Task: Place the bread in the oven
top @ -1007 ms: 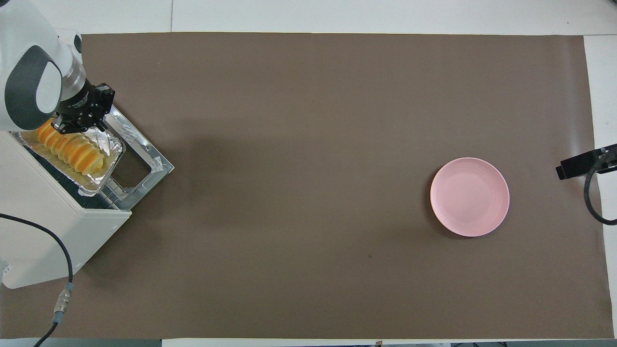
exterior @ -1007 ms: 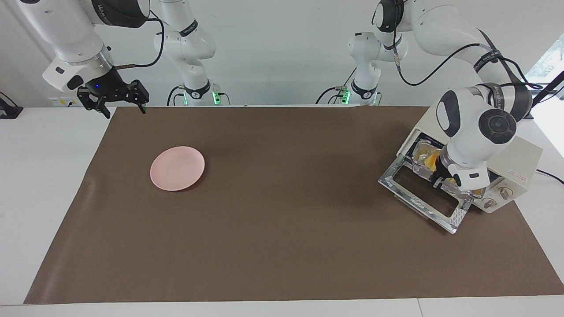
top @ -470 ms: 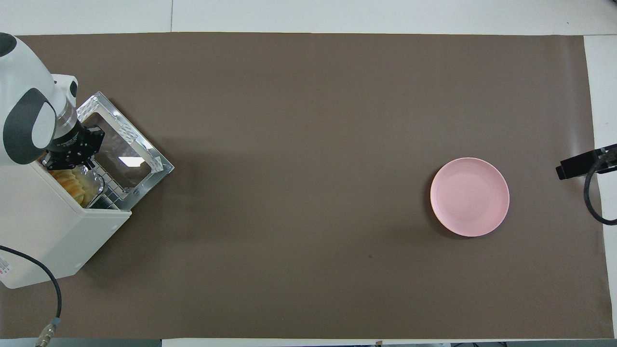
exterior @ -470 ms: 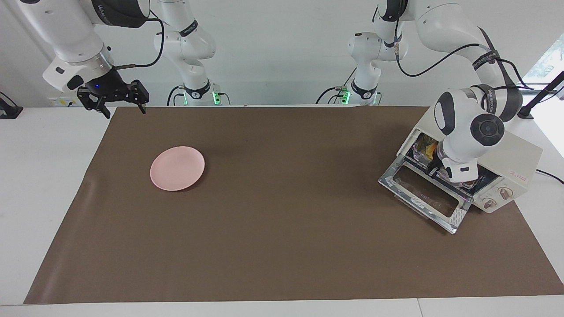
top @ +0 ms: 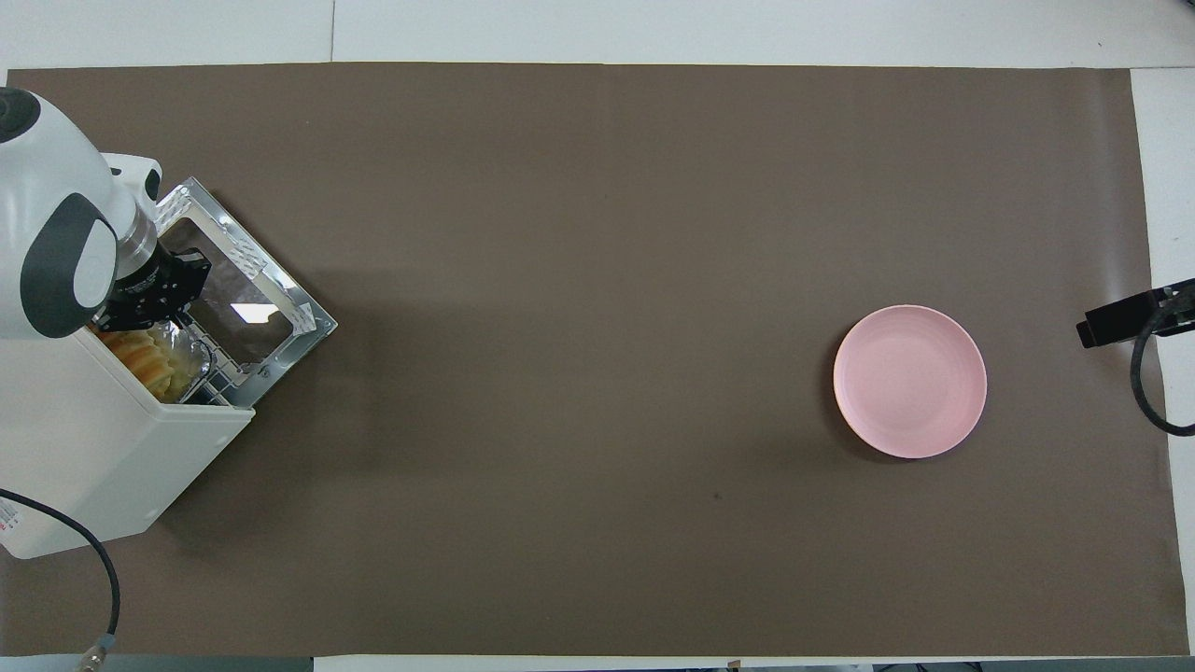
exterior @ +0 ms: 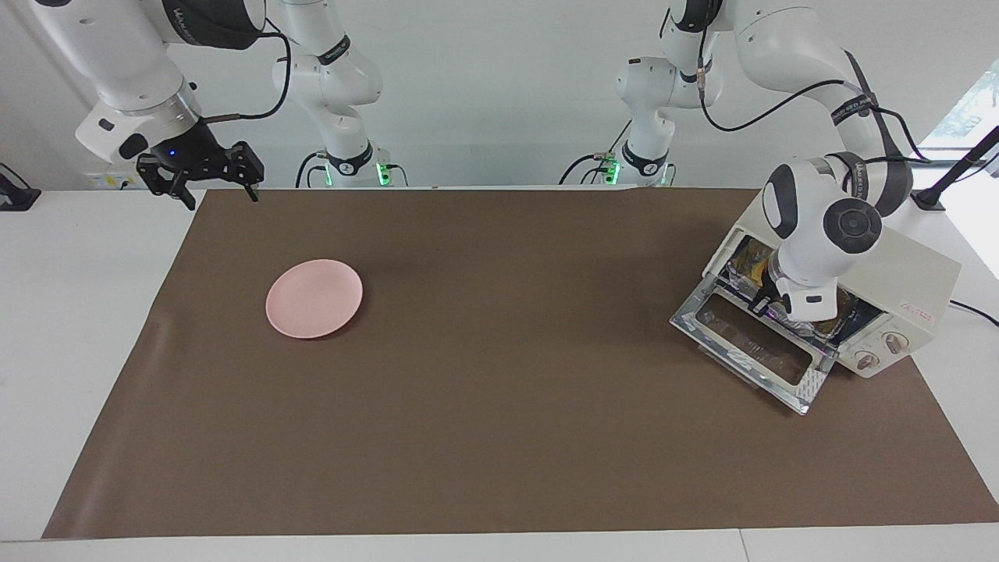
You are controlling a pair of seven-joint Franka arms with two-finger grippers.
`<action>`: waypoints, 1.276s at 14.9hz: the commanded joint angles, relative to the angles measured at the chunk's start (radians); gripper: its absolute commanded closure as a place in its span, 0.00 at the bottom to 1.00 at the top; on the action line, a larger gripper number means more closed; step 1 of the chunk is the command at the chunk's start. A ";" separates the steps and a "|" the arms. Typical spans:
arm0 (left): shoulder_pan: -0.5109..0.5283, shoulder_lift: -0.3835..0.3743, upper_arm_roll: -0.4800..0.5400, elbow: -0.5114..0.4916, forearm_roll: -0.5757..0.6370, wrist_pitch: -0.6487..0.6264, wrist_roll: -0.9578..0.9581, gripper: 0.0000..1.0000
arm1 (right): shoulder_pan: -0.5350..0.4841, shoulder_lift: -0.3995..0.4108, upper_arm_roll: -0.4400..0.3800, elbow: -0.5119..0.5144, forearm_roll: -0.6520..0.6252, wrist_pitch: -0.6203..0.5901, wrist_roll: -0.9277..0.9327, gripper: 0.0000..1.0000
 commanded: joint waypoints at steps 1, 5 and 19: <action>0.015 -0.044 0.002 -0.050 0.032 0.030 0.028 1.00 | -0.008 -0.023 0.008 -0.023 -0.014 0.001 -0.020 0.00; 0.015 -0.041 0.002 -0.043 0.032 0.037 0.058 0.01 | -0.008 -0.021 0.008 -0.023 -0.014 0.001 -0.020 0.00; 0.001 -0.324 -0.002 0.132 -0.044 -0.383 0.646 0.00 | -0.008 -0.023 0.008 -0.023 -0.014 0.001 -0.020 0.00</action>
